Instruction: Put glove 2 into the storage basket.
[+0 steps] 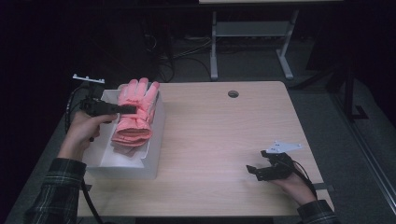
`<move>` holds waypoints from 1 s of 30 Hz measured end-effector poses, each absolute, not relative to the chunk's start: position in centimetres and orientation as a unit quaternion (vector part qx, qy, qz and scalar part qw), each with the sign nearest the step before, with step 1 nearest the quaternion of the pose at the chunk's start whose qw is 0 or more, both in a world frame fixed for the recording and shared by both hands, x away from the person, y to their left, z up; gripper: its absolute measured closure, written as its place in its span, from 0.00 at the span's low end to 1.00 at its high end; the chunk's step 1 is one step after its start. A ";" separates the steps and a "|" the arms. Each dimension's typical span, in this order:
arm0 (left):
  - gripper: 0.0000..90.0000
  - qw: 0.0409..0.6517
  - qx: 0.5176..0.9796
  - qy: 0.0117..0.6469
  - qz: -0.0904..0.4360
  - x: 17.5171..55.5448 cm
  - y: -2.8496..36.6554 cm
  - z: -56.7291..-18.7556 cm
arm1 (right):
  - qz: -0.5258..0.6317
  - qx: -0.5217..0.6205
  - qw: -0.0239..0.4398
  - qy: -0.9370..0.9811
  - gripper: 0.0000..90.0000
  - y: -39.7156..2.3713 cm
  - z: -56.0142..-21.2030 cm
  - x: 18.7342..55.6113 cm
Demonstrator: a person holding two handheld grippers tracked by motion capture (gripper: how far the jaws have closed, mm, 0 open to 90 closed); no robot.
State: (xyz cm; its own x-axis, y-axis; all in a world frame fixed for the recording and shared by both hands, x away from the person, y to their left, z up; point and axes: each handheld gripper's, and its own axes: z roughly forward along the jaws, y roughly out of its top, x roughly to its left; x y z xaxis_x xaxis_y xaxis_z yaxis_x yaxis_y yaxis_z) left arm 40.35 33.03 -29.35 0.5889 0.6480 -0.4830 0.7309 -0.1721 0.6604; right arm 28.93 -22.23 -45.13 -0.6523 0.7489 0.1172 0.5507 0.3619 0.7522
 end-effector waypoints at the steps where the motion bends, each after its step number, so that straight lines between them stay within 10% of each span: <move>1: 0.75 0.455 0.764 0.455 -0.045 40.5 33.4 -29.6 | 0.401 0.399 0.123 0.815 0.15 -22.2 -45.1 28.9; 30: 0.72 0.346 0.787 0.506 -0.075 43.1 32.8 -39.9 | 0.396 0.400 0.124 0.817 0.15 -22.3 -45.2 28.8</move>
State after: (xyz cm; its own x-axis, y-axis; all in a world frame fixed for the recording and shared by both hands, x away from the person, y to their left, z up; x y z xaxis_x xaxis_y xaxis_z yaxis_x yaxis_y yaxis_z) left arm 43.06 32.82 -39.86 0.4772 0.7434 -0.4687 0.8477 -0.2487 0.4687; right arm 28.82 -22.33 -45.16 -0.6499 0.7514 0.1141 0.5548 0.3665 0.7469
